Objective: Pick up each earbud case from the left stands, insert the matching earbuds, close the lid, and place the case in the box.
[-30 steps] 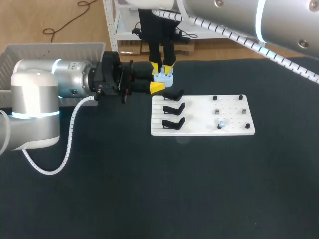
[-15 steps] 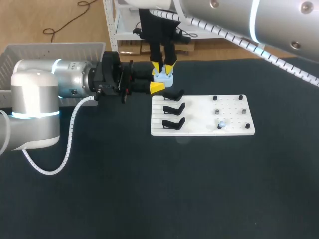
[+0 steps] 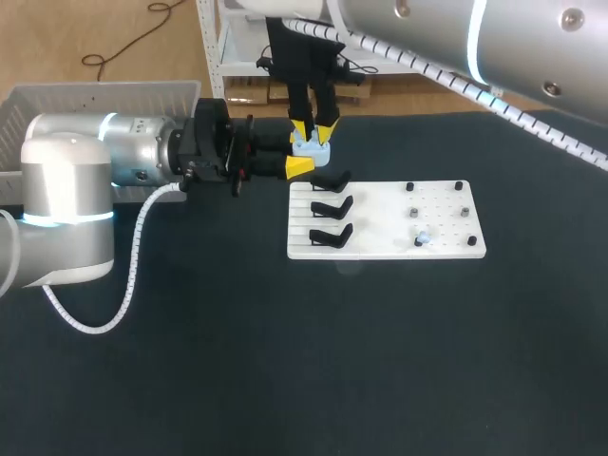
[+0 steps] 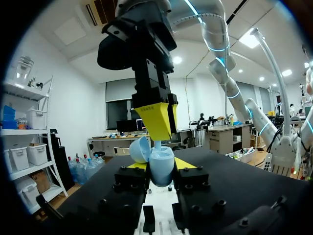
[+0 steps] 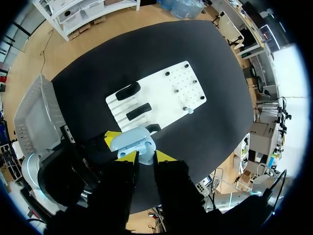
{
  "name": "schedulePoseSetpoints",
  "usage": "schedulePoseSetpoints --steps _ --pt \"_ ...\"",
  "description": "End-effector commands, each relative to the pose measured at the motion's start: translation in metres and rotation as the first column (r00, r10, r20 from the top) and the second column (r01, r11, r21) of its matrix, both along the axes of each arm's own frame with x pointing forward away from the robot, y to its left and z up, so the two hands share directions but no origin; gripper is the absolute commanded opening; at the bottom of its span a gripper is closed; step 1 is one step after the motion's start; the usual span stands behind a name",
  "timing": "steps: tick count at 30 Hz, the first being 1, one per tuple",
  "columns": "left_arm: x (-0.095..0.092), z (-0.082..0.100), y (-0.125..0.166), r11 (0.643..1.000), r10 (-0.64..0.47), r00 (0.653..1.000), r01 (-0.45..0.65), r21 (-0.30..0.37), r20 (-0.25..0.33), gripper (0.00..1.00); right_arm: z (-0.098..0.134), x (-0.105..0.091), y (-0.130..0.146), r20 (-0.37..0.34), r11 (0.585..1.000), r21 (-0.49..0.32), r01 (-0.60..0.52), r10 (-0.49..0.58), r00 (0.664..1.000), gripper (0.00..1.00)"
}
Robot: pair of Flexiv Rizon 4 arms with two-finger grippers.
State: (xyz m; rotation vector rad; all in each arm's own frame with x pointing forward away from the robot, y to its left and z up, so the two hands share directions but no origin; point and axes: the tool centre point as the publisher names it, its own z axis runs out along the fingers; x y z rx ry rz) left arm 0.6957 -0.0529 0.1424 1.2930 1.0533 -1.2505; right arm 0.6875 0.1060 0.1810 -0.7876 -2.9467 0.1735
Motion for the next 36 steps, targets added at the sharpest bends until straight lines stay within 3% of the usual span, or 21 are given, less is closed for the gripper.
schedulePoseSetpoints --steps 1,4,5,6,8,9,10,12,16,19,21,24,29,34,36 --pt "0.0 -0.001 0.0 1.0 0.004 1.0 -0.004 -0.002 0.003 0.0 -0.002 0.001 0.001 -0.005 1.0 -0.004 0.004 -0.004 1.0 0.0" --pt "0.0 -0.001 0.0 1.0 0.004 1.0 -0.004 -0.002 0.003 0.0 -0.004 0.001 0.001 -0.012 1.0 -0.005 0.008 -0.008 1.0 0.0" --pt "0.0 -0.001 0.0 1.0 0.004 1.0 -0.004 -0.002 0.003 0.0 -0.004 0.001 0.001 -0.013 1.0 -0.004 0.008 -0.008 1.0 0.12" --pt "0.0 -0.001 0.0 1.0 0.004 1.0 -0.004 -0.002 0.003 0.0 -0.005 0.001 0.001 -0.014 1.0 -0.004 0.008 -0.008 1.0 0.34" --pt "0.0 -0.001 0.0 1.0 0.004 1.0 -0.004 -0.002 0.003 0.0 -0.004 -0.001 0.001 0.003 1.0 0.012 0.002 -0.002 1.0 0.53" --pt "0.0 -0.001 0.0 1.0 0.004 1.0 -0.004 -0.002 0.003 0.0 -0.002 -0.002 0.002 0.006 1.0 0.017 0.0 0.0 1.0 0.74" --pt "0.0 -0.001 0.0 1.0 0.004 1.0 -0.004 -0.002 0.003 0.0 -0.001 -0.004 0.002 0.01 1.0 0.019 -0.004 0.004 1.0 0.87" --pt "0.0 -0.001 0.0 1.0 0.004 1.0 -0.004 -0.002 0.003 0.0 0.003 -0.008 0.003 0.026 0.999 0.029 -0.014 0.014 1.0 0.97" --pt "0.0 -0.001 0.0 1.0 0.004 1.0 -0.004 -0.002 0.003 0.0 0.016 -0.024 -0.003 0.067 0.997 0.065 -0.042 0.037 0.997 0.98" --pt "0.0 -0.001 0.0 1.0 0.004 1.0 -0.004 -0.002 0.003 0.0 0.023 -0.038 -0.017 0.067 0.99 0.128 -0.062 0.054 0.996 0.94" --pt "0.0 -0.001 0.0 1.0 0.004 1.0 -0.004 -0.002 0.003 0.0 0.025 -0.048 -0.028 0.085 0.98 0.156 -0.12 0.108 0.991 0.98" --pt "0.0 -0.001 0.0 1.0 0.004 1.0 -0.004 -0.002 0.003 0.0 0.021 -0.059 -0.044 0.124 0.964 0.166 -0.206 0.187 0.975 1.0" --pt "0.0 -0.001 0.0 1.0 0.004 1.0 -0.004 -0.002 0.003 0.0 0.008 -0.072 -0.066 0.19 0.953 0.186 -0.238 0.203 0.961 1.0" --pt "0.0 -0.001 0.0 1.0 0.004 1.0 -0.004 -0.002 0.003 0.0 0.0 -0.081 -0.085 0.248 0.945 0.221 -0.242 0.185 0.951 0.81" --pt "0.0 -0.001 0.0 1.0 0.004 1.0 -0.004 -0.002 0.003 0.0 -0.002 -0.085 -0.091 0.283 0.941 0.238 -0.241 0.17 0.944 0.67"
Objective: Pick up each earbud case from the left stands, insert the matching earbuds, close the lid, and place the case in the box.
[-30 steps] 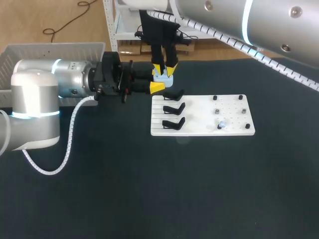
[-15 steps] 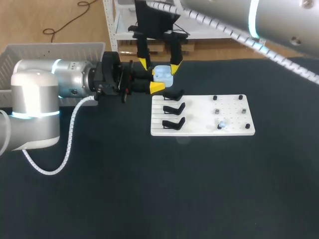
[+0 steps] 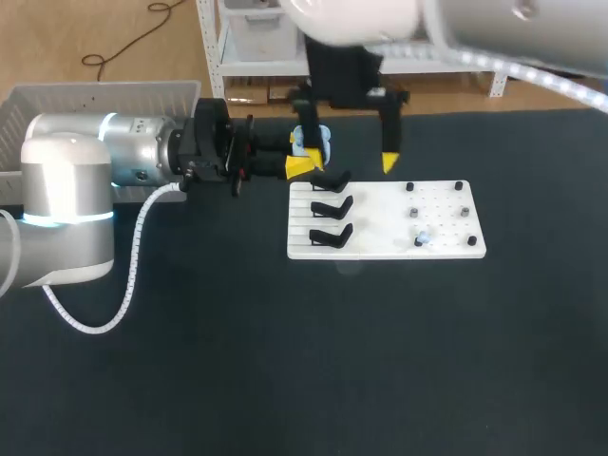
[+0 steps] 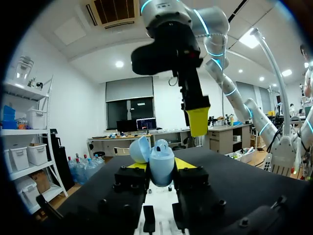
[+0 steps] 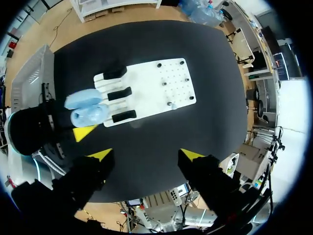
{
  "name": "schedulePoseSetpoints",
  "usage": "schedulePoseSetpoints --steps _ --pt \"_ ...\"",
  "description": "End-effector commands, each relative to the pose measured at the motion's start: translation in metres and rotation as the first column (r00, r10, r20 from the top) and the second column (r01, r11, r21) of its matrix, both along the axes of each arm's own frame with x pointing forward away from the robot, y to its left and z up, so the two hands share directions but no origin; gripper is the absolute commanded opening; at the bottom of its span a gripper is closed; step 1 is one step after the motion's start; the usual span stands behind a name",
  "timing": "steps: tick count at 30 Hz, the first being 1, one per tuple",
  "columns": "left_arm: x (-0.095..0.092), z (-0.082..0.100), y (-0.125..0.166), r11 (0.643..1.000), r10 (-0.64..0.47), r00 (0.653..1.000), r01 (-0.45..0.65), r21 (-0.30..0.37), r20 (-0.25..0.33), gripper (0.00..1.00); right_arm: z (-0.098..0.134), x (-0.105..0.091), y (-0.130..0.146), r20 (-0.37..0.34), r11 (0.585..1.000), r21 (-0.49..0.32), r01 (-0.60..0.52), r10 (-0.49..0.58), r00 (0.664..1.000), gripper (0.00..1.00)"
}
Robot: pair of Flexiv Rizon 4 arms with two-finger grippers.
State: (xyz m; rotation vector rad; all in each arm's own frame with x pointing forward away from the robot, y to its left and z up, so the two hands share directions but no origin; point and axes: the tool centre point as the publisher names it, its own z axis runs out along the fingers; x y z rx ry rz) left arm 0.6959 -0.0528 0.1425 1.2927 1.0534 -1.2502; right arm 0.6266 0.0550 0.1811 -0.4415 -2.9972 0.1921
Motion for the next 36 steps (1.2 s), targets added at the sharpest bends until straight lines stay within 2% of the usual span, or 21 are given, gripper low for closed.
schedulePoseSetpoints --steps 1,3,5,8,11,13,15,17,23,26,36 --pt "0.0 -0.001 0.0 1.0 0.003 1.0 -0.003 -0.002 0.003 0.0 -0.003 -0.025 -0.044 0.263 0.951 0.308 -0.02 -0.065 0.963 0.63" --pt "0.0 -0.001 0.0 1.0 0.003 1.0 -0.003 -0.002 0.003 0.0 -0.004 -0.028 -0.049 0.288 0.945 0.325 -0.023 -0.076 0.955 0.6" --pt "0.0 -0.001 0.0 1.0 0.003 1.0 -0.003 -0.002 0.003 0.0 -0.006 -0.03 -0.054 0.32 0.937 0.346 -0.034 -0.084 0.944 0.62" --pt "0.0 -0.001 0.0 1.0 0.003 1.0 -0.003 -0.002 0.003 0.0 -0.009 -0.032 -0.062 0.378 0.928 0.368 -0.057 -0.093 0.921 0.76" --pt "0.0 -0.001 0.0 1.0 0.003 1.0 -0.003 -0.002 0.003 0.0 -0.014 -0.028 -0.071 0.4 0.917 0.394 -0.061 -0.112 0.91 0.73" --pt "0.0 -0.001 0.0 1.0 0.003 1.0 -0.003 -0.002 0.003 0.0 -0.021 -0.024 -0.076 0.4 0.909 0.414 -0.06 -0.123 0.908 0.69" --pt "0.0 -0.001 0.0 1.0 0.003 1.0 -0.003 -0.002 0.003 0.0 -0.029 -0.018 -0.08 0.399 0.906 0.419 -0.06 -0.124 0.908 0.58" --pt "0.0 -0.001 0.0 1.0 0.003 1.0 -0.003 -0.002 0.003 0.0 -0.038 -0.014 -0.083 0.396 0.906 0.42 -0.059 -0.124 0.91 0.54" --pt "0.0 -0.001 0.0 1.0 0.003 1.0 -0.003 -0.002 0.003 0.0 -0.065 -0.009 -0.091 0.359 0.903 0.428 -0.047 -0.122 0.925 0.56" --pt "0.0 -0.001 0.0 1.0 0.003 1.0 -0.003 -0.002 0.003 0.0 -0.074 -0.007 -0.091 0.348 0.907 0.419 -0.053 -0.107 0.931 0.5" --pt "0.0 -0.001 0.0 1.0 0.003 1.0 -0.003 -0.002 0.003 0.0 -0.106 0.005 -0.101 0.327 0.955 0.29 -0.057 -0.044 0.944 0.48"
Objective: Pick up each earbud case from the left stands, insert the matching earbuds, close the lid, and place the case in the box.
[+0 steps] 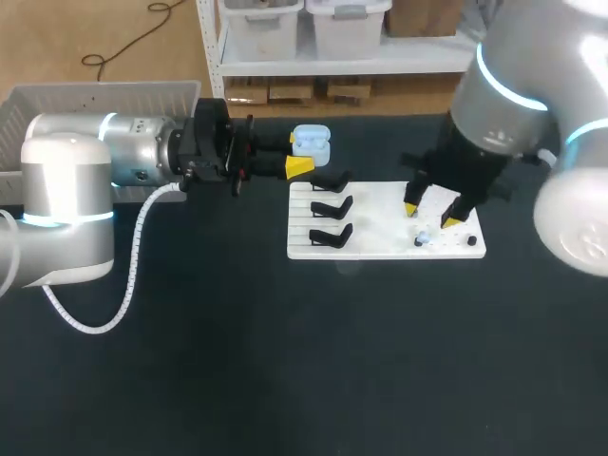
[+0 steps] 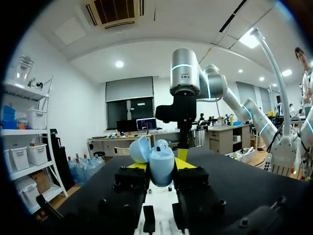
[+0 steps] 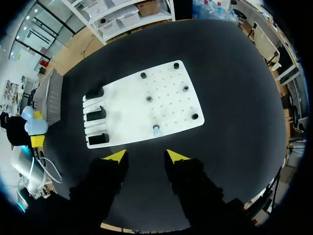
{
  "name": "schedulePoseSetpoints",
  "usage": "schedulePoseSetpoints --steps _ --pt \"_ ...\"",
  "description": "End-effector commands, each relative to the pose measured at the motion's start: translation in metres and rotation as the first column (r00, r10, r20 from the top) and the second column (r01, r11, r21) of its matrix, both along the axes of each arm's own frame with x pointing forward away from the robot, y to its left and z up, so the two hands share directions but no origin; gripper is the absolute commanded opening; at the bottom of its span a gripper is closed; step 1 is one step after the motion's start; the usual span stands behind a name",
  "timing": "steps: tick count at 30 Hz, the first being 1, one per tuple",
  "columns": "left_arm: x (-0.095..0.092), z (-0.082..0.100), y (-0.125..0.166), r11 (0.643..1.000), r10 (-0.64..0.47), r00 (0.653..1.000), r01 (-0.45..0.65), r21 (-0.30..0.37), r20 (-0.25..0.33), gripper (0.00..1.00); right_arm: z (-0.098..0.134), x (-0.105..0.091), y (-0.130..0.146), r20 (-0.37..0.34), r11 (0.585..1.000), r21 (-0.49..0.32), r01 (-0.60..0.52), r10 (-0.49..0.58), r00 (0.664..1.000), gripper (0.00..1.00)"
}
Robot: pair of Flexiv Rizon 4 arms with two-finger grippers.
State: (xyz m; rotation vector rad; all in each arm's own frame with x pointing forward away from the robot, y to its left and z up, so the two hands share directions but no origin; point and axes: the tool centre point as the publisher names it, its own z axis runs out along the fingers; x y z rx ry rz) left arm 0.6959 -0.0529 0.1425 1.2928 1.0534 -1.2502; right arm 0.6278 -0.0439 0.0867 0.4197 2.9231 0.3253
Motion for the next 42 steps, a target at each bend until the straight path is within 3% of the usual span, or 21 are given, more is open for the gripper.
schedulePoseSetpoints --steps 1,13,20,28,42 --pt "0.0 -0.001 0.0 1.0 0.003 1.0 -0.003 -0.002 0.003 0.0 -0.013 0.005 -0.004 0.006 1.0 -0.007 0.001 -0.001 1.0 0.48" --pt "0.0 -0.001 0.0 1.0 0.003 1.0 -0.003 -0.002 0.003 0.0 -0.036 0.008 -0.005 -0.061 0.99 -0.117 -0.08 0.073 0.996 0.47" --pt "0.0 -0.001 0.0 1.0 0.003 1.0 -0.003 -0.002 0.003 0.0 -0.047 0.01 -0.008 -0.077 0.982 -0.138 -0.126 0.116 0.99 0.46" --pt "0.0 -0.001 0.0 1.0 0.003 1.0 -0.003 -0.002 0.003 0.0 -0.063 0.015 -0.01 -0.095 0.977 -0.136 -0.167 0.155 0.983 0.44" --pt "0.0 -0.001 0.0 1.0 0.003 1.0 -0.003 -0.002 0.003 0.0 -0.071 0.019 -0.014 -0.094 0.983 -0.106 -0.152 0.142 0.985 0.39"
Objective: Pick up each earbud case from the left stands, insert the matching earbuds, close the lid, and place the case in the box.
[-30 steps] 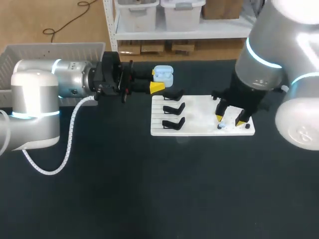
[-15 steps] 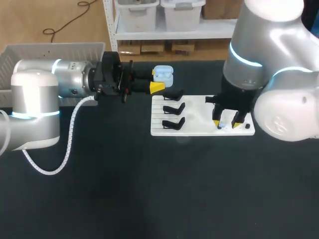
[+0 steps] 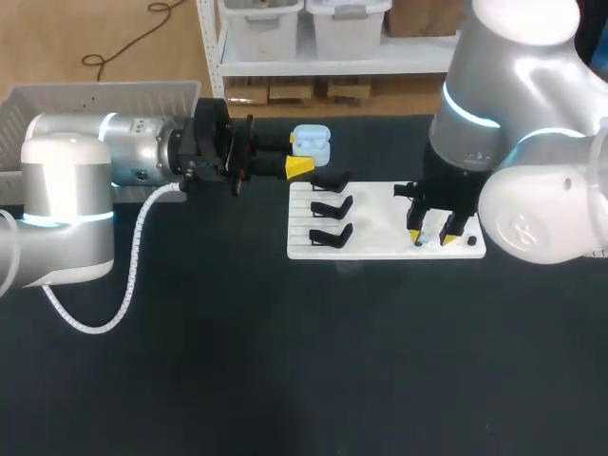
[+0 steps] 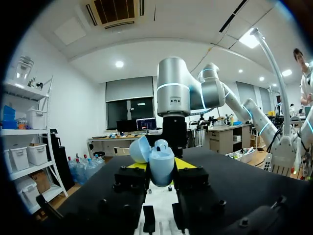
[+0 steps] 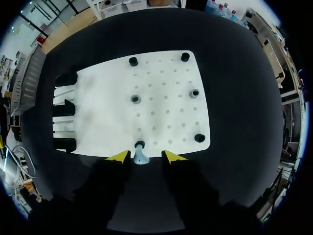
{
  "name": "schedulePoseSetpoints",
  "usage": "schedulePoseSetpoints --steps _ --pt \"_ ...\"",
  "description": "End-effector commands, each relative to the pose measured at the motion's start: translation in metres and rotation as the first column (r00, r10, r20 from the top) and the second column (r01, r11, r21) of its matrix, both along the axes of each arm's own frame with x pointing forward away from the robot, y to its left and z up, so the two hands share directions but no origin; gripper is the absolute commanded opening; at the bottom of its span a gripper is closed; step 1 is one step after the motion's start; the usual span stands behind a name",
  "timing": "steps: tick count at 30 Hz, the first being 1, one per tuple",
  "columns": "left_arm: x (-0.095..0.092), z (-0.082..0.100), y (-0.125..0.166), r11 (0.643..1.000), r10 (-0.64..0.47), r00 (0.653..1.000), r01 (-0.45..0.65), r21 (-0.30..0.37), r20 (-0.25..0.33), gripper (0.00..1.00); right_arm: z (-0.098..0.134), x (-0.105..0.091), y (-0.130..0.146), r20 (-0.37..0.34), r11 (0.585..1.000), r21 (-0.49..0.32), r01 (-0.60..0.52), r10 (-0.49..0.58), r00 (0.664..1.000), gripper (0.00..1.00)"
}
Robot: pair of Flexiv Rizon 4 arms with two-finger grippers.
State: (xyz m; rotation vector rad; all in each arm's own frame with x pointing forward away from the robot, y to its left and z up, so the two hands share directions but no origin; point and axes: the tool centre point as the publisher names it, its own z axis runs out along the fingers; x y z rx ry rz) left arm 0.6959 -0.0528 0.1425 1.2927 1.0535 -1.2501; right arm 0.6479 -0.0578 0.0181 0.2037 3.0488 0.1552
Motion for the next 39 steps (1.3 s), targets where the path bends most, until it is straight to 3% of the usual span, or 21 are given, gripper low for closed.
schedulePoseSetpoints --steps 1,29,31,33,34,39 --pt "-0.0003 -0.0008 -0.0005 1.0 0.003 1.0 -0.003 -0.002 0.003 0.0 -0.0026 -0.0004 0.0008 0.003 1.0 0.007 0.002 -0.002 1.0 0.38" --pt "-0.0003 -0.0008 -0.0005 1.0 0.003 1.0 -0.003 -0.002 0.003 0.0 -0.0077 0.0053 0.0046 -0.014 1.0 0.023 0.015 -0.014 1.0 0.26" --pt "-0.0003 -0.0008 -0.0005 1.0 0.003 1.0 -0.003 -0.002 0.003 0.0 -0.0084 0.0054 0.0046 -0.018 1.0 0.021 0.015 -0.015 1.0 0.21" --pt "-0.0003 -0.0008 -0.0005 1.0 0.003 1.0 -0.003 -0.002 0.003 0.0 -0.0085 0.0053 0.0047 -0.019 1.0 0.02 0.016 -0.015 1.0 0.04" --pt "-0.0003 -0.0008 -0.0005 1.0 0.003 1.0 -0.003 -0.002 0.003 0.0 -0.0085 0.0053 0.0047 -0.02 1.0 0.019 0.016 -0.016 1.0 0.0" --pt "-0.0003 -0.0008 -0.0005 1.0 0.003 1.0 -0.003 -0.002 0.003 0.0 -0.0068 0.0036 0.0042 -0.022 1.0 0.013 0.02 -0.02 1.0 0.0"
